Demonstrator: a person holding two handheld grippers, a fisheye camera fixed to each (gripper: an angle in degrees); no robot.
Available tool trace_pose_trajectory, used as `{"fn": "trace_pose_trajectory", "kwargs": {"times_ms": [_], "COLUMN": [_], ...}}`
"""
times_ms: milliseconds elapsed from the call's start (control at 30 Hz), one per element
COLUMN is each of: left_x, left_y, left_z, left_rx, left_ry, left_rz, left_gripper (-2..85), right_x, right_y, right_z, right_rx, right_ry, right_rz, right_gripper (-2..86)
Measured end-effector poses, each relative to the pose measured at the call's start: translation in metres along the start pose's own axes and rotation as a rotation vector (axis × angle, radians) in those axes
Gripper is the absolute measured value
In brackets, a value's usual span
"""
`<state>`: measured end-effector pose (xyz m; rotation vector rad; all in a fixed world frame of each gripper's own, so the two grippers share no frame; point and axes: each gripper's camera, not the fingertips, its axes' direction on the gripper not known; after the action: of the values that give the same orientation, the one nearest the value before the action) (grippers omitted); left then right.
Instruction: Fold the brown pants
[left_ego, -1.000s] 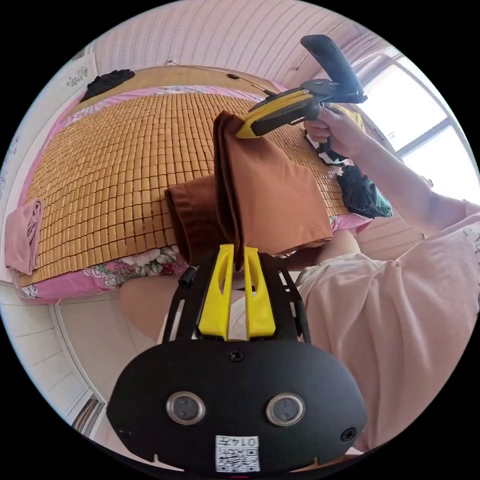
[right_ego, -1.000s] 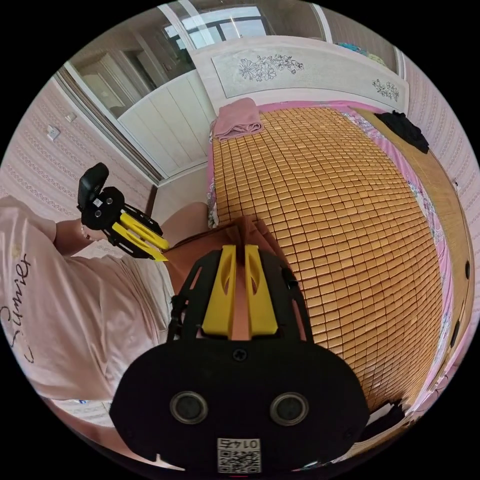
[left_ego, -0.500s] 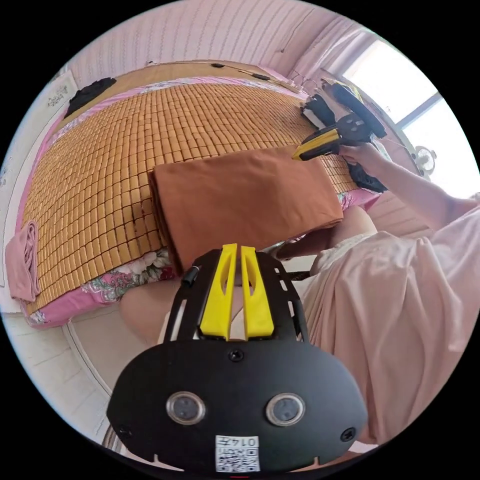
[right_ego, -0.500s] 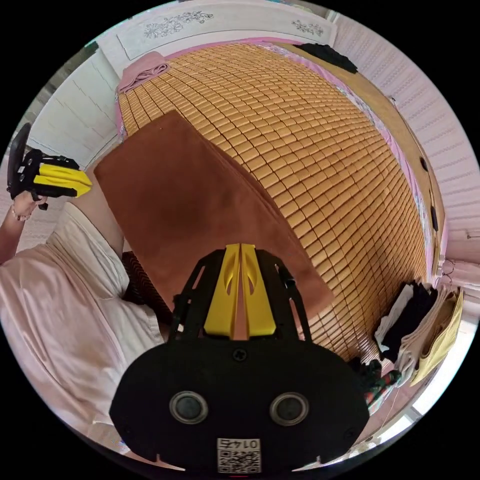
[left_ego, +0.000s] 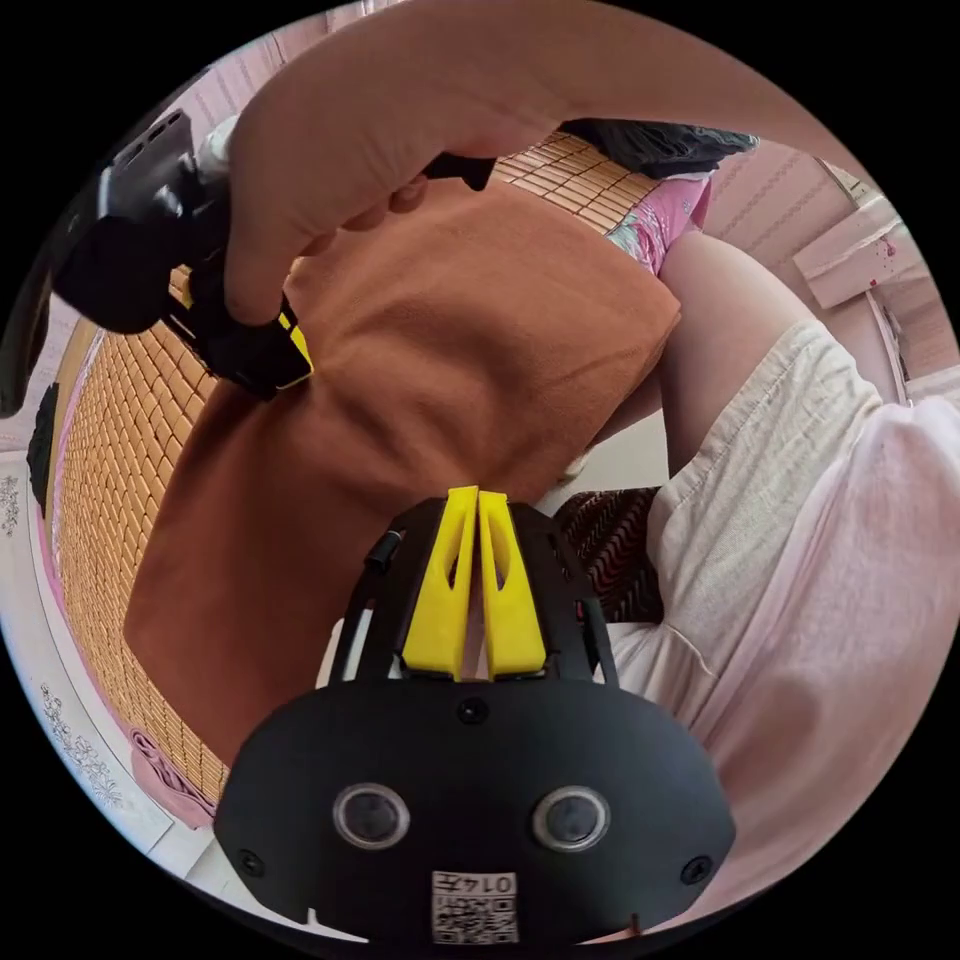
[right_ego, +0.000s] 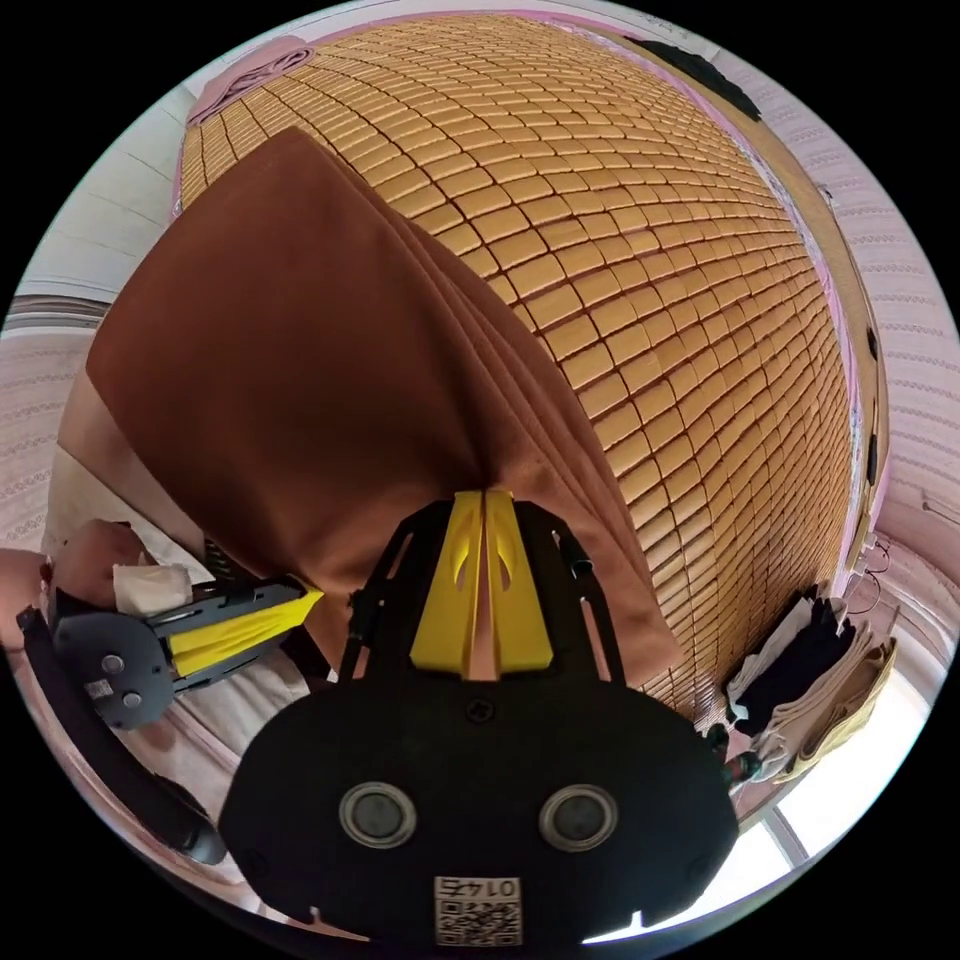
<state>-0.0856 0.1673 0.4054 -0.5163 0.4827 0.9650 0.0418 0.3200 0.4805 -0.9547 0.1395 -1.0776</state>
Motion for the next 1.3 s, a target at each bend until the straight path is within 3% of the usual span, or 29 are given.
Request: {"fn": "trace_pose_trajectory", "kwargs": {"times_ms": [167, 367, 567, 800, 1100, 1200, 1300], "left_x": [0.002, -0.039, -0.047, 0.0, 0.023, 0.05, 0.037], "left_y": [-0.001, -0.033, -0.076, -0.087, -0.101, -0.09, -0.095], "left_z": [-0.001, 0.011, 0.059, 0.077, 0.1, 0.128, 0.134], "left_rx": [0.068, 0.091, 0.002, -0.069, -0.086, -0.117, -0.096], "left_ry": [0.01, -0.105, -0.089, -0.117, -0.023, -0.132, -0.046], "left_rz": [-0.012, -0.065, 0.02, 0.237, 0.278, 0.327, 0.226], "left_gripper": [-1.0, -1.0, -1.0, -1.0, -1.0, -1.0, -1.0], "right_x": [0.005, 0.044, 0.067, 0.084, 0.095, 0.092, 0.095], "right_y": [-0.01, -0.027, -0.02, 0.008, 0.06, 0.077, 0.093], "right_z": [-0.01, 0.004, 0.006, 0.0, -0.016, -0.024, -0.03], "right_rx": [-0.084, -0.121, -0.145, -0.113, -0.046, -0.028, -0.034], "right_ry": [-0.007, -0.159, -0.264, -0.326, -0.325, -0.279, -0.266], "right_rz": [-0.115, -0.022, 0.047, 0.066, 0.11, 0.105, 0.115], "right_gripper": [-0.7, -0.6, -0.9, -1.0, -1.0, -0.9, -0.9]}}
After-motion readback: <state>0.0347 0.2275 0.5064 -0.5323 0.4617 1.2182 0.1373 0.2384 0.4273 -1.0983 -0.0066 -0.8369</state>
